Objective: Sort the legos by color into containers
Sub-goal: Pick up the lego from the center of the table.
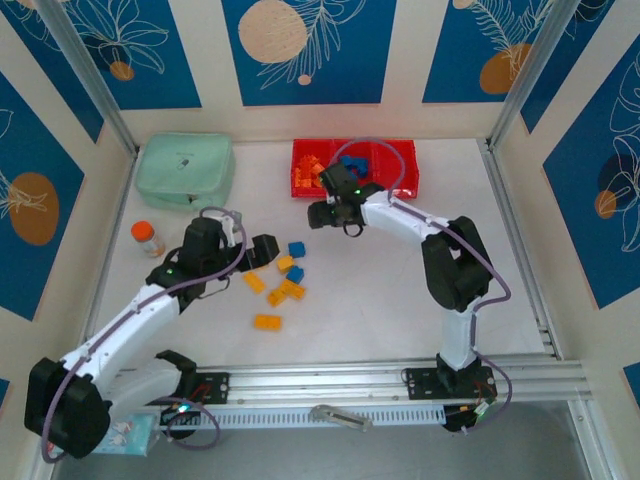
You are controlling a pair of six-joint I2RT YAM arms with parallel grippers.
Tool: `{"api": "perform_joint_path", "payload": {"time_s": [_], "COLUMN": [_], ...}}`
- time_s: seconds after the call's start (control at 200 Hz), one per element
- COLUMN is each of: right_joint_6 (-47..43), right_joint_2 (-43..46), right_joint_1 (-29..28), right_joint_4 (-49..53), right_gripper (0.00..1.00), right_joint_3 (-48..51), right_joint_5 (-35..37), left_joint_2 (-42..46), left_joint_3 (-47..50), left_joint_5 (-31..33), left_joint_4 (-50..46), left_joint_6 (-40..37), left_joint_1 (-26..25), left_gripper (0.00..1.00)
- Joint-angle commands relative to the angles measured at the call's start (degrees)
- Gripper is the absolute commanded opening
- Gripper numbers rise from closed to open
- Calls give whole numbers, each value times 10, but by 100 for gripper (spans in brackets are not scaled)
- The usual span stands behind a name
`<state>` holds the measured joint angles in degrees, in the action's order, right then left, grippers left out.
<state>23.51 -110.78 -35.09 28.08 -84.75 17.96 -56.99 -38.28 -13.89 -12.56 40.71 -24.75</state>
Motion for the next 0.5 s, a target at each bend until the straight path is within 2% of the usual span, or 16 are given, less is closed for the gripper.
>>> {"api": "perform_joint_path", "payload": {"time_s": [0.0, 0.3, 0.495], "right_joint_6": [27, 42, 33], "right_joint_2": [18, -33, -75], "right_joint_1": [-24, -90, -92], "right_joint_4": [2, -10, -4], "right_gripper": [77, 78, 78], "right_joint_3": [18, 17, -19], "right_joint_5": [-7, -3, 0], "left_joint_2": [41, 122, 128], "left_joint_3": [28, 69, 67], "left_joint_5": [26, 70, 79], "left_joint_4": [-27, -59, -61], "left_joint_6": [17, 34, 34], "left_joint_1": [9, 9, 9], "left_gripper": [99, 99, 99]}}
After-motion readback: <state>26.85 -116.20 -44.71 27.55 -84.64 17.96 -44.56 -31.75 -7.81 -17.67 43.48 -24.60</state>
